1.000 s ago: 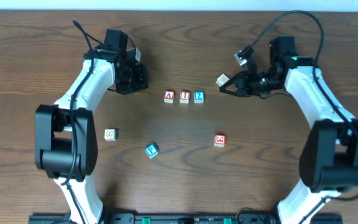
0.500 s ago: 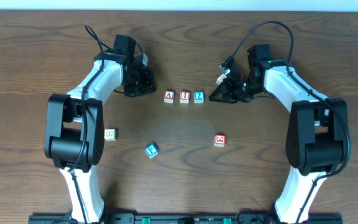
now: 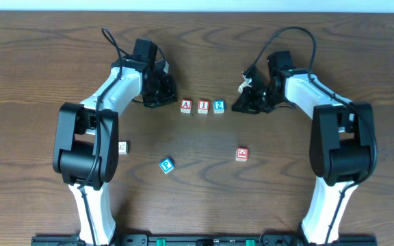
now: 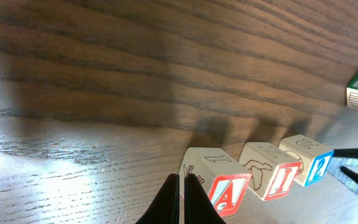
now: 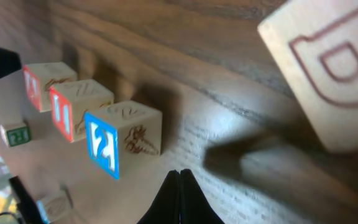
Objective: Spell out Ai2
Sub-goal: 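Push the row ends inward with both grippers to align the blocks, then lift both grippers away from the aligned row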
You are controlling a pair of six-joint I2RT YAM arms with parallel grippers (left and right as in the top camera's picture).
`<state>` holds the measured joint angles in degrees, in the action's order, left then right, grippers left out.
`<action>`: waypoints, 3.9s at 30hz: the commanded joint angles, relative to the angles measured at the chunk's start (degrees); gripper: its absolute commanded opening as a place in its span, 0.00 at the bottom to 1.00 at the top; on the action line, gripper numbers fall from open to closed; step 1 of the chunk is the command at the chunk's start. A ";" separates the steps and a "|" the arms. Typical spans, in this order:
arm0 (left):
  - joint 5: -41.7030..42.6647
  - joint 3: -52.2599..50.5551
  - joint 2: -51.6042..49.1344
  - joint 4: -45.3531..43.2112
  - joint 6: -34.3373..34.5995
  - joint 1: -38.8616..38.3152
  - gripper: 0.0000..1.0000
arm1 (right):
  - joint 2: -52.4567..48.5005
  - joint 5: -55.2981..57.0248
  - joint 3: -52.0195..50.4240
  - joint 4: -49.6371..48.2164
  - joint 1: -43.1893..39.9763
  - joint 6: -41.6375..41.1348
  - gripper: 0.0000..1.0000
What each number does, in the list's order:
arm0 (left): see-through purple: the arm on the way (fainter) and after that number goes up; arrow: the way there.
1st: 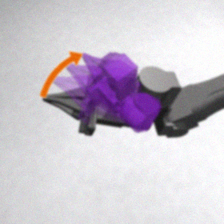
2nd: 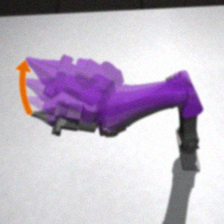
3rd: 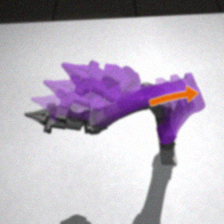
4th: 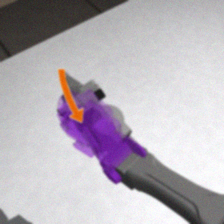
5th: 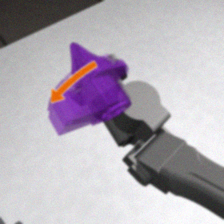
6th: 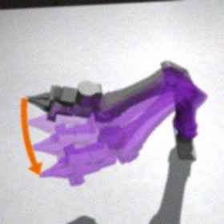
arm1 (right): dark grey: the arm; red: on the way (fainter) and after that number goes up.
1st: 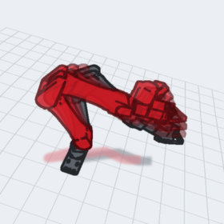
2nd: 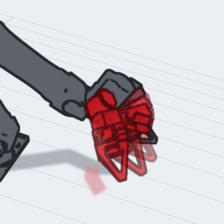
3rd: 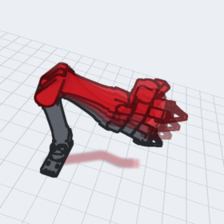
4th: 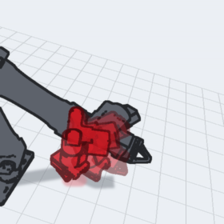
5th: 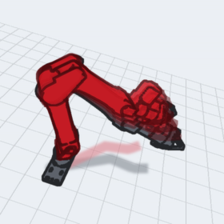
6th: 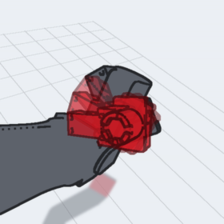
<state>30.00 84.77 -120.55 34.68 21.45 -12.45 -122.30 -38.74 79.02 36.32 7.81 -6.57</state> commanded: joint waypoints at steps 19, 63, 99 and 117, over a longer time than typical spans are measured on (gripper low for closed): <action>-2.89 -2.56 -1.07 -0.70 3.06 -0.74 0.06 | 0.04 1.29 -0.17 -4.44 3.13 -4.15 0.02; 0.96 -2.67 -2.93 -4.44 3.91 -2.97 0.06 | 0.04 2.47 -0.17 -7.32 6.54 -8.07 0.01; -0.24 -2.67 -2.93 -3.54 4.26 -3.02 0.06 | 0.04 3.13 -0.17 -8.28 7.89 -9.73 0.02; -7.58 3.08 3.78 3.74 -5.33 -2.54 0.06 | 9.90 11.52 6.97 3.43 4.59 -7.43 0.02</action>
<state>26.04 84.42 -121.25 37.58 19.59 -15.20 -118.93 -30.83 82.26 38.79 13.17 -15.86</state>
